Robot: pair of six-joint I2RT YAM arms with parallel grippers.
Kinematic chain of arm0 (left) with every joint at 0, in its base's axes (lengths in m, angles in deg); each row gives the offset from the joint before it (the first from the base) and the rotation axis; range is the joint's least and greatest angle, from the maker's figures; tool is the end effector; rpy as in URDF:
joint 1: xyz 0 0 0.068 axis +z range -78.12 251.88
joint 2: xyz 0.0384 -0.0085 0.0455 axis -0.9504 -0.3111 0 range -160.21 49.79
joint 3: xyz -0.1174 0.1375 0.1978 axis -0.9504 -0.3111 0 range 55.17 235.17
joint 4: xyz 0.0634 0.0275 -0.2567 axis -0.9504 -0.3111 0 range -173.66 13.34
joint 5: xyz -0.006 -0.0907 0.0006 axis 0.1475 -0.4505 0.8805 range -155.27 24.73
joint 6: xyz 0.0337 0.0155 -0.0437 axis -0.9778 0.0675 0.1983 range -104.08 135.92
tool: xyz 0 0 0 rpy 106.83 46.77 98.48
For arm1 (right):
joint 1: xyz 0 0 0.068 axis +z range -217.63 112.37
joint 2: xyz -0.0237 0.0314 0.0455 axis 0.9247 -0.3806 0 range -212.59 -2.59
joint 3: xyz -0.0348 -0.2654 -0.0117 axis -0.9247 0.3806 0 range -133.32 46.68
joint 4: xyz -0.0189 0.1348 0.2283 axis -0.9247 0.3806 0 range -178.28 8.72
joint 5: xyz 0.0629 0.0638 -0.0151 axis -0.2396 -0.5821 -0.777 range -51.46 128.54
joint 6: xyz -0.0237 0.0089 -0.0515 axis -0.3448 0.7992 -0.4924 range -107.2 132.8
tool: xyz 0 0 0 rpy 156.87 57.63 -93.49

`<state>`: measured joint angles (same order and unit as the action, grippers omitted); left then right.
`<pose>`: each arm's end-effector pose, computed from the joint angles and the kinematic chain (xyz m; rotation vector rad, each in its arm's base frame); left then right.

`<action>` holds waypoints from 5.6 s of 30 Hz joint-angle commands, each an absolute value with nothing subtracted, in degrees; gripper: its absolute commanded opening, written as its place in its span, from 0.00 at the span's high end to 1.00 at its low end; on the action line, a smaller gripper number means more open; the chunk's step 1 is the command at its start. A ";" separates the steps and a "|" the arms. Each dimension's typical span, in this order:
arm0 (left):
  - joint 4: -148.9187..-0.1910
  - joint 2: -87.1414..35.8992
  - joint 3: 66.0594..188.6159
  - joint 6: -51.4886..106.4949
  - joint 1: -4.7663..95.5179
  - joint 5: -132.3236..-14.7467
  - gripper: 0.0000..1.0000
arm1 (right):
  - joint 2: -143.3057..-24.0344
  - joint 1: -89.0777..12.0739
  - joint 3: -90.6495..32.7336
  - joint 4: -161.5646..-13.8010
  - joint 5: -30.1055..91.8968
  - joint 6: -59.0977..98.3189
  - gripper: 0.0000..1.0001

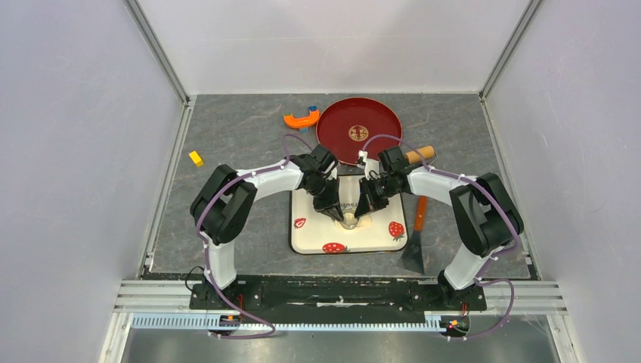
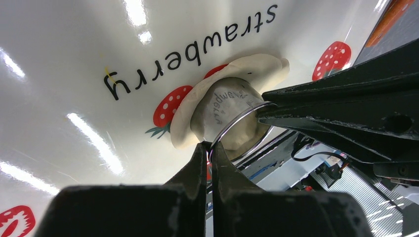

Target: Roll out the dumpling wrappers from the dough

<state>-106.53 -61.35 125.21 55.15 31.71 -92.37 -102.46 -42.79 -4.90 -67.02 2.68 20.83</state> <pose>0.2761 -0.2573 0.1322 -0.1441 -2.9660 0.8680 0.2737 0.1528 0.1219 -0.5722 2.7527 1.0143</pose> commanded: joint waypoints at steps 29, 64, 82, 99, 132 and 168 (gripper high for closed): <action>-108.83 -71.02 120.82 53.21 28.12 -81.02 0.98 | -115.46 -36.08 3.79 -58.00 26.06 12.43 1.00; -121.15 -66.41 134.00 49.96 28.17 -75.20 0.95 | -107.98 -36.17 -13.50 -46.34 24.75 12.49 0.90; -122.49 -63.69 140.21 51.25 28.29 -78.49 0.68 | -105.42 -36.17 -20.24 -44.87 18.92 14.84 0.73; -120.08 -64.86 139.13 51.22 28.64 -82.86 0.77 | -104.45 -37.44 -17.27 -47.72 14.95 16.24 0.76; -122.07 -63.58 139.02 49.50 28.55 -78.50 0.85 | -104.48 -37.48 -15.62 -47.18 16.02 14.19 0.70; -106.27 -32.81 99.21 51.76 62.65 -97.62 0.45 | -96.18 -54.92 -8.23 -51.56 5.98 13.28 0.15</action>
<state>-106.35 -33.37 99.83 56.81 61.99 -94.64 -97.87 -53.54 -9.66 -50.08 8.32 14.80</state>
